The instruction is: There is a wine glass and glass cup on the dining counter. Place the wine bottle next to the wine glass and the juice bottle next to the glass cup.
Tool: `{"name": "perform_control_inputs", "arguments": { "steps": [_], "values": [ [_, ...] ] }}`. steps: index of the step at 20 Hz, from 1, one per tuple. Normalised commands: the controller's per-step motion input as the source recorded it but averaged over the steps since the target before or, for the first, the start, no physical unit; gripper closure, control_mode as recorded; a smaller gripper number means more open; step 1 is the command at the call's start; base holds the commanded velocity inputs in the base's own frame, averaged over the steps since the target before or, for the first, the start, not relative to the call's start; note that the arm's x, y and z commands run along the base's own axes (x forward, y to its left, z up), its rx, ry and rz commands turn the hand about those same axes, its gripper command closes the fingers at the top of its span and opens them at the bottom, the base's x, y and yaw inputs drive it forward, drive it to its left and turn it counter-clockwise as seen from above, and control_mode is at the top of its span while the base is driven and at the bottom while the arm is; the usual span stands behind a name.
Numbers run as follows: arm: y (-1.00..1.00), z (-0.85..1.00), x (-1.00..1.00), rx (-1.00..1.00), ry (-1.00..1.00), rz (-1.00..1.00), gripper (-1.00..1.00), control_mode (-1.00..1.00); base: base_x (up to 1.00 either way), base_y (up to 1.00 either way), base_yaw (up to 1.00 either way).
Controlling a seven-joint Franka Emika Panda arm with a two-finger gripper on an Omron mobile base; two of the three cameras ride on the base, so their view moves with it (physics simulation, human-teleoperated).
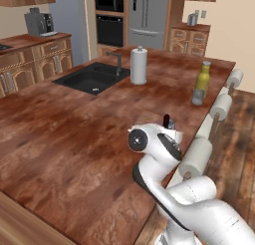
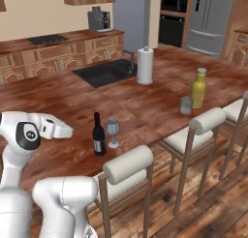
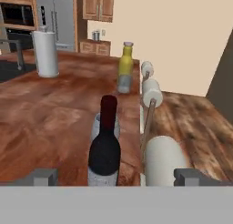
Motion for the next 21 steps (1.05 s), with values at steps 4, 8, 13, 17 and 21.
{"name": "perform_control_inputs", "arguments": {
  "steps": [4, 8, 13, 17, 21],
  "values": [
    [0.05, 0.2, -0.58, 0.12, 0.26, 0.41, -1.0, -1.0, 0.0, 0.0, 0.0],
    [0.13, 0.17, -0.5, 0.04, 0.17, 0.3, -1.0, -1.0, 0.0, 0.0, 0.0],
    [0.19, 0.11, -0.49, 0.0, 0.09, 0.19, -1.0, -1.0, 0.0, 0.0, 0.0],
    [0.18, 0.03, -0.48, 0.0, 0.06, 0.16, -1.0, -1.0, 0.0, 0.0, 0.0],
    [0.08, -0.11, -0.5, 0.0, -0.01, 0.07, -1.0, -1.0, 0.0, 0.0, 0.0]
  ]
}}
